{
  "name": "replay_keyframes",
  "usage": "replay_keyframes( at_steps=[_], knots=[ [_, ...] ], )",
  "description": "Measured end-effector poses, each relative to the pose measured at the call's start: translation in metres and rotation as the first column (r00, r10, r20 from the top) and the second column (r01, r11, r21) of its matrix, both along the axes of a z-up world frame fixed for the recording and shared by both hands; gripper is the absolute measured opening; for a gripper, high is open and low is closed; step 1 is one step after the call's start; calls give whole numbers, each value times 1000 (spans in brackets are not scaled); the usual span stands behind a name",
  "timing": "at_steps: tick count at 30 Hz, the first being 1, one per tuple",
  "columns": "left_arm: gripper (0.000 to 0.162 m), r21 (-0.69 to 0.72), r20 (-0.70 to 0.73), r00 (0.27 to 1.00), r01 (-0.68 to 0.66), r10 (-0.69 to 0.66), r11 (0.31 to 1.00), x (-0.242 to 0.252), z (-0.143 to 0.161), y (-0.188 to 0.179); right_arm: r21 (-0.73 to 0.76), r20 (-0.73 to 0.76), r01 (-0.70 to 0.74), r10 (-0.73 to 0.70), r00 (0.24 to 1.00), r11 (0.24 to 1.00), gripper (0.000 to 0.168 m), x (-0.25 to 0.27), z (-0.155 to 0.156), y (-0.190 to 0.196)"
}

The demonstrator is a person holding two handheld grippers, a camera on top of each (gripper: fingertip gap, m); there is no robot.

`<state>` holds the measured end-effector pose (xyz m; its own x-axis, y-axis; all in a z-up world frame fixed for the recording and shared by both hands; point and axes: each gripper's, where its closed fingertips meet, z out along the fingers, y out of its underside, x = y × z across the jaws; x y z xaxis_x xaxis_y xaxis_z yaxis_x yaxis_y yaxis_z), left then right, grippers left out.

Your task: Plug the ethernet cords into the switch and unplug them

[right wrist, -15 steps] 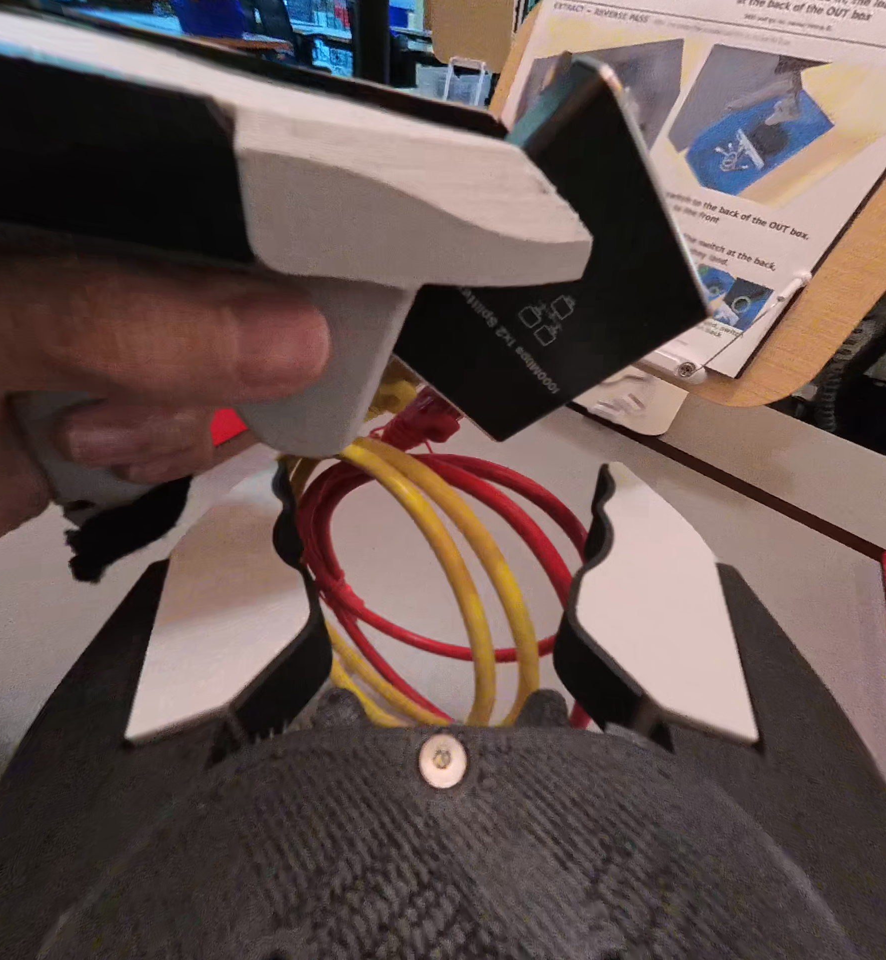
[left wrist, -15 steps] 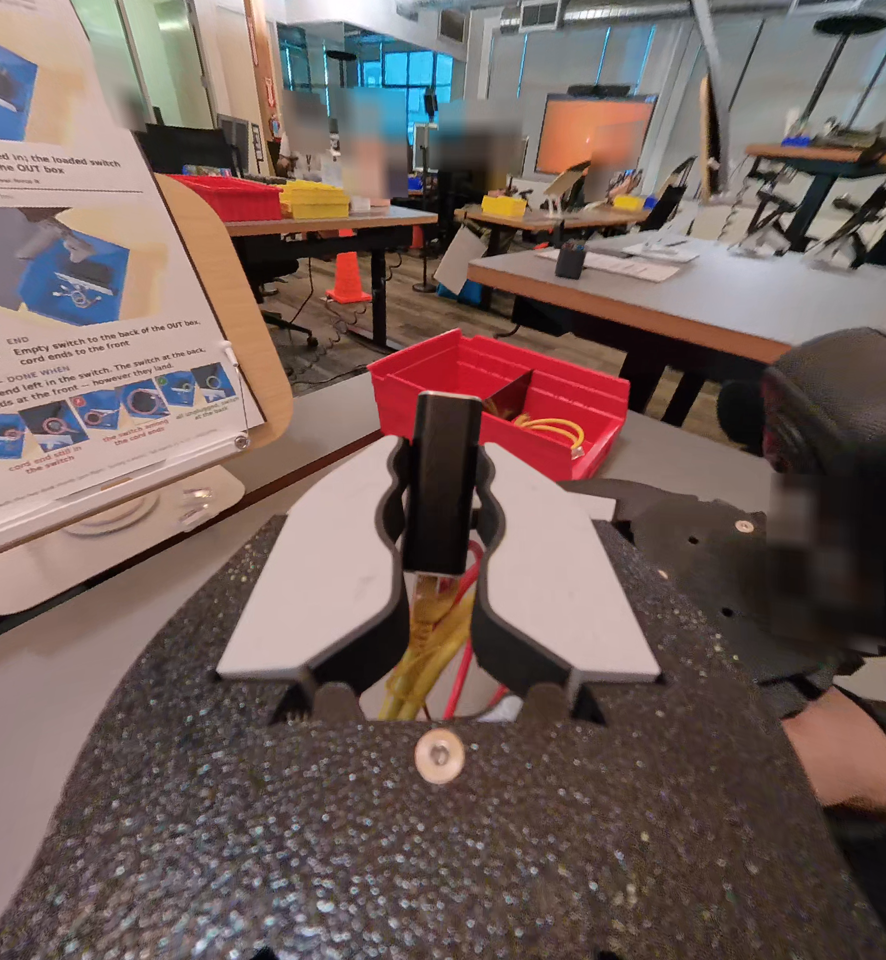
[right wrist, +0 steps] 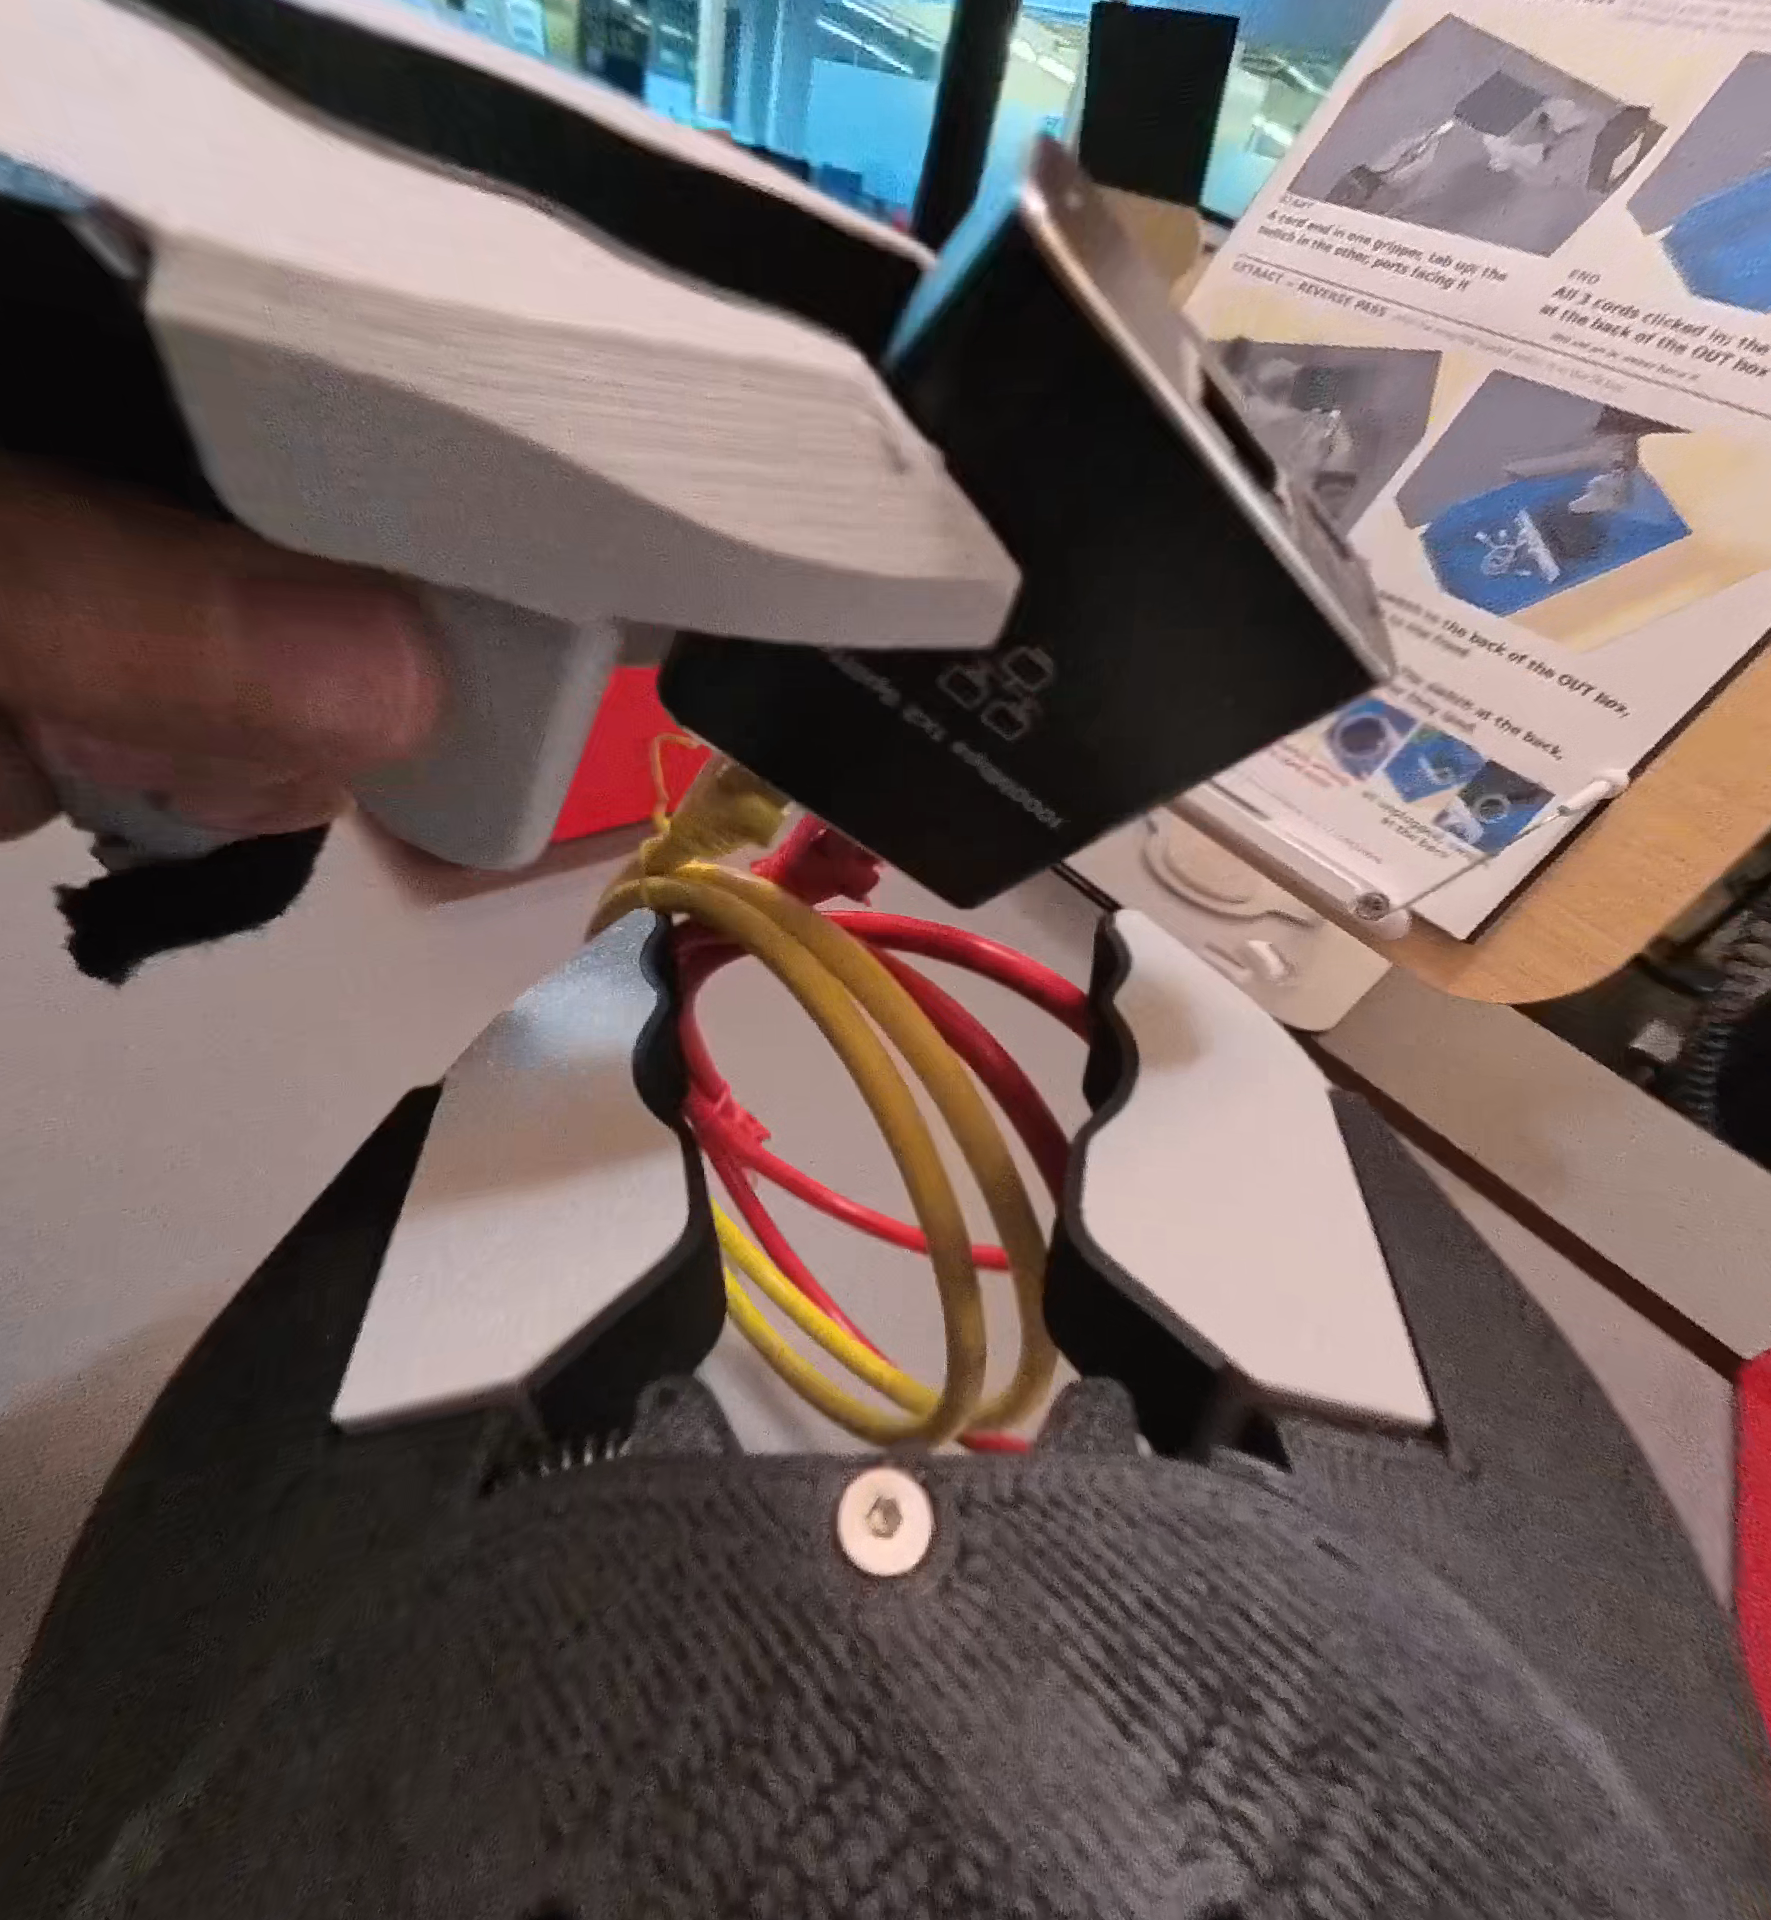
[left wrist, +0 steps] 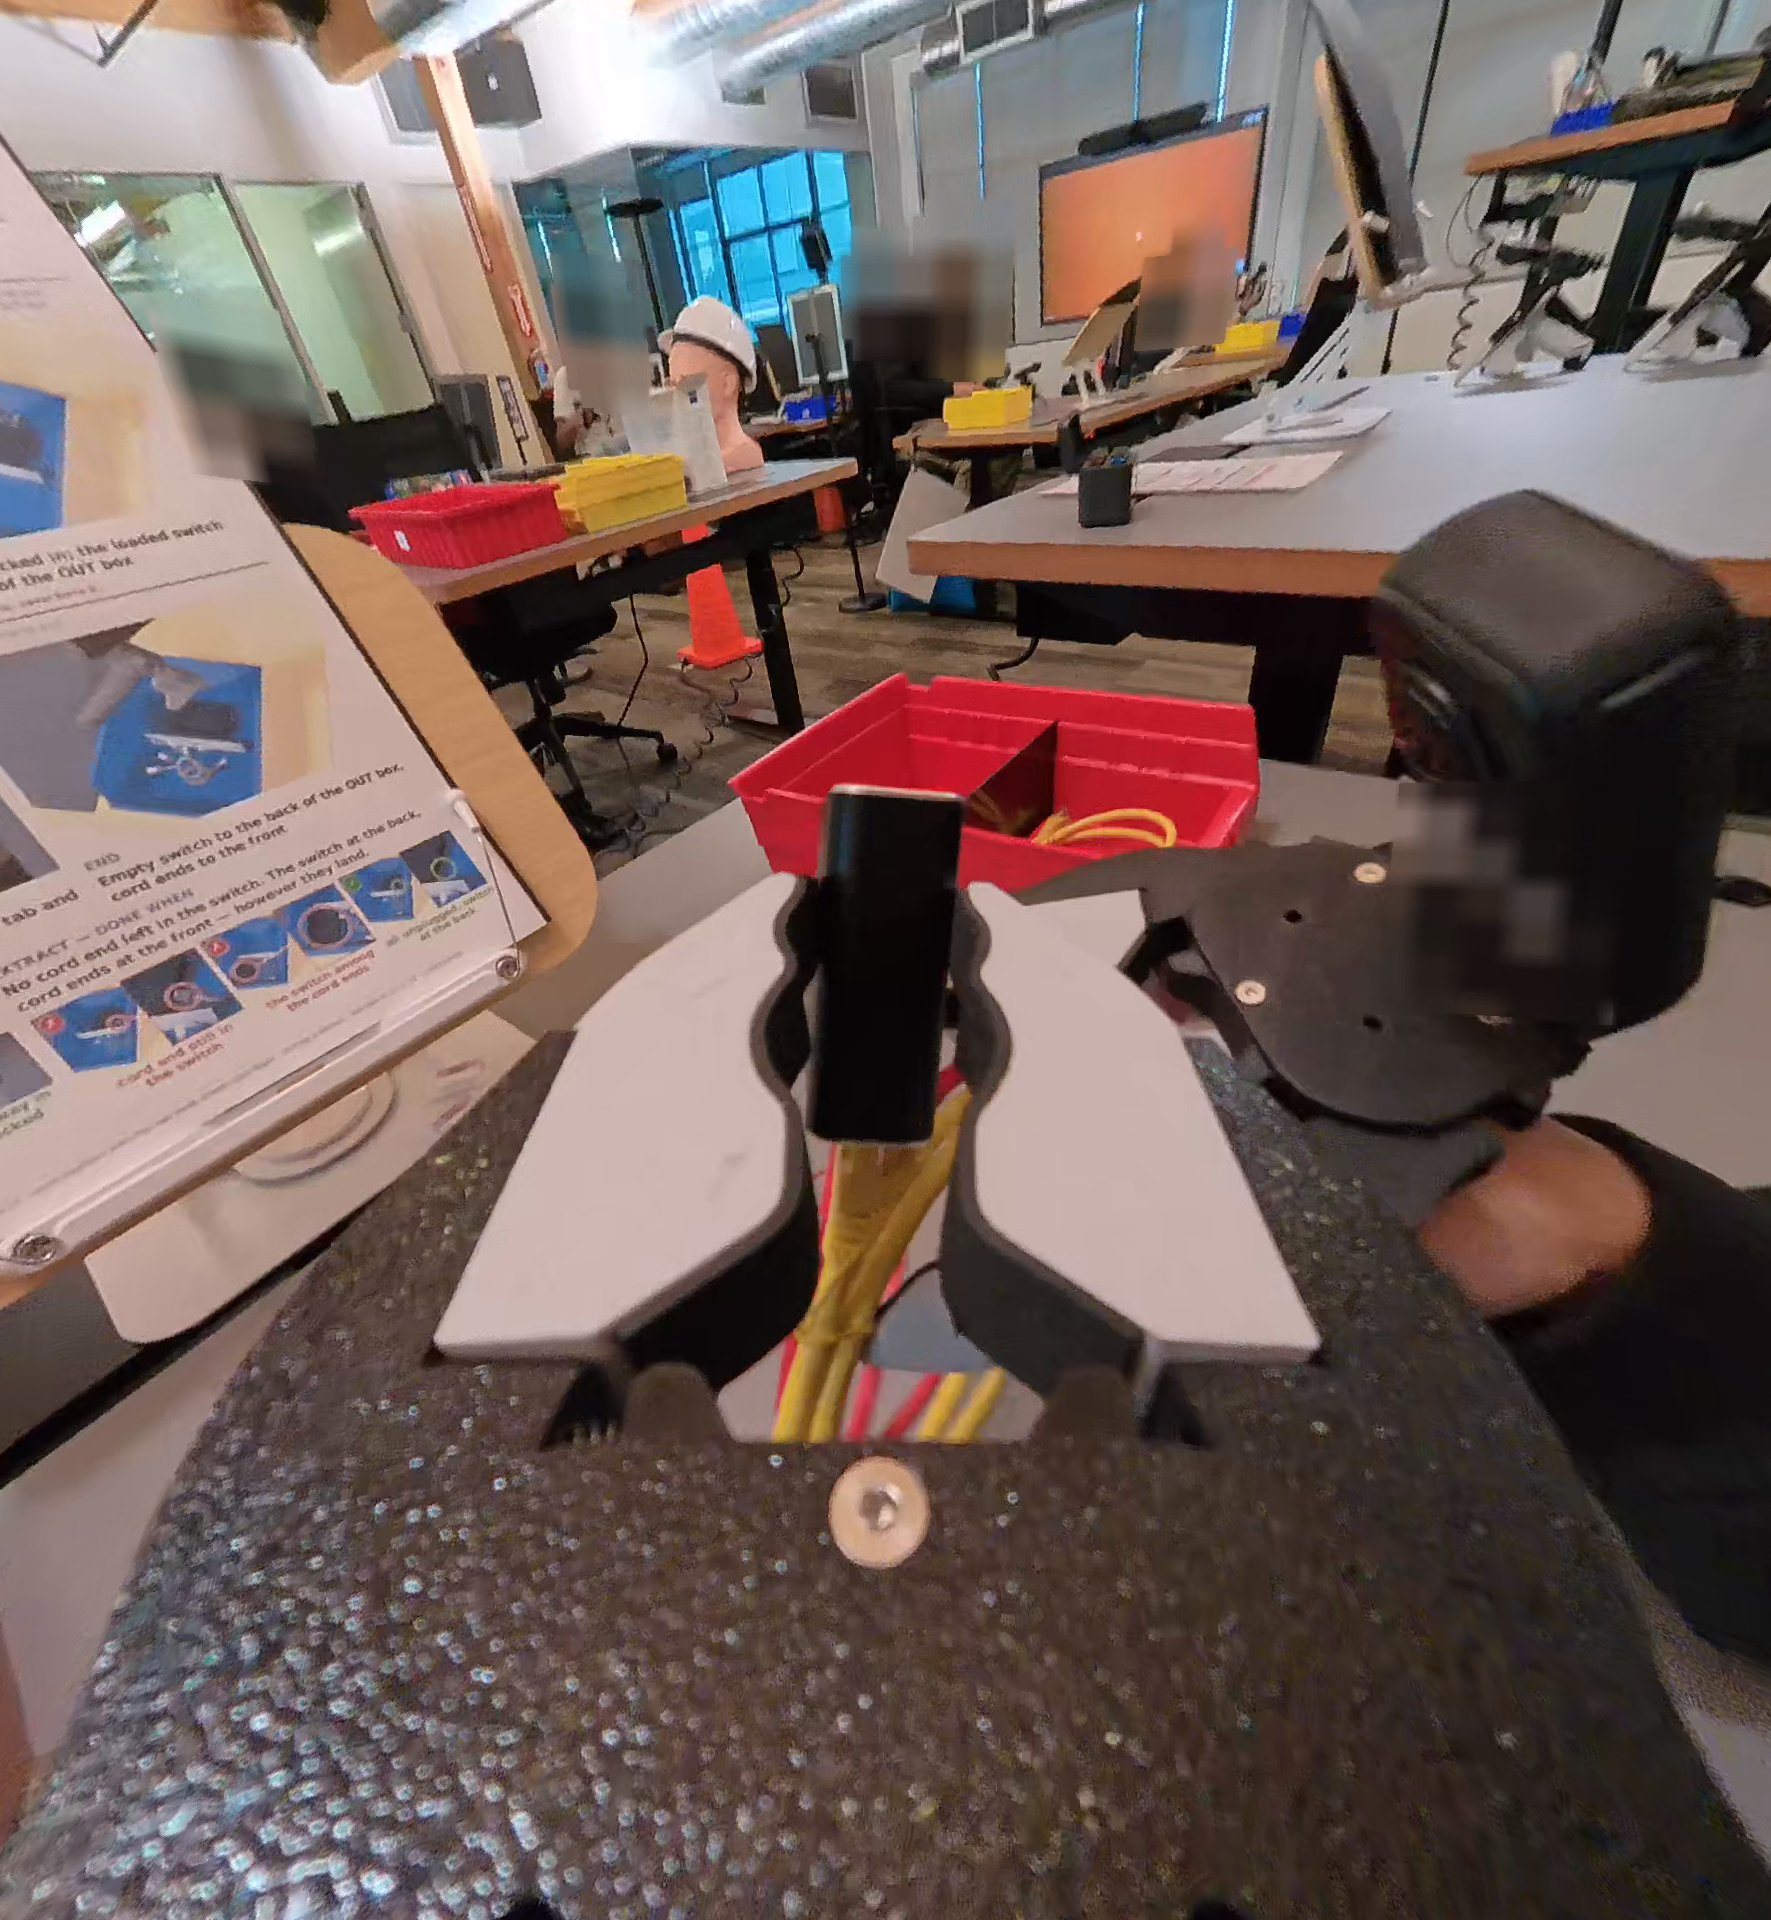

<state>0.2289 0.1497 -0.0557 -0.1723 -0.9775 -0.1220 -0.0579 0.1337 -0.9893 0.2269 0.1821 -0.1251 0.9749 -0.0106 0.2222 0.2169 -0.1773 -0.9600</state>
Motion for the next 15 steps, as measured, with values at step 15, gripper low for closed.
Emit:
replay_keyframes(
  at_steps=[15],
  knots=[
    [24, 55, 16, 999, 33, -34, 998, -2, 10, -14, -63, 187, -50, 61, 980, 997, 40, -8, 4, -7]
  ],
)
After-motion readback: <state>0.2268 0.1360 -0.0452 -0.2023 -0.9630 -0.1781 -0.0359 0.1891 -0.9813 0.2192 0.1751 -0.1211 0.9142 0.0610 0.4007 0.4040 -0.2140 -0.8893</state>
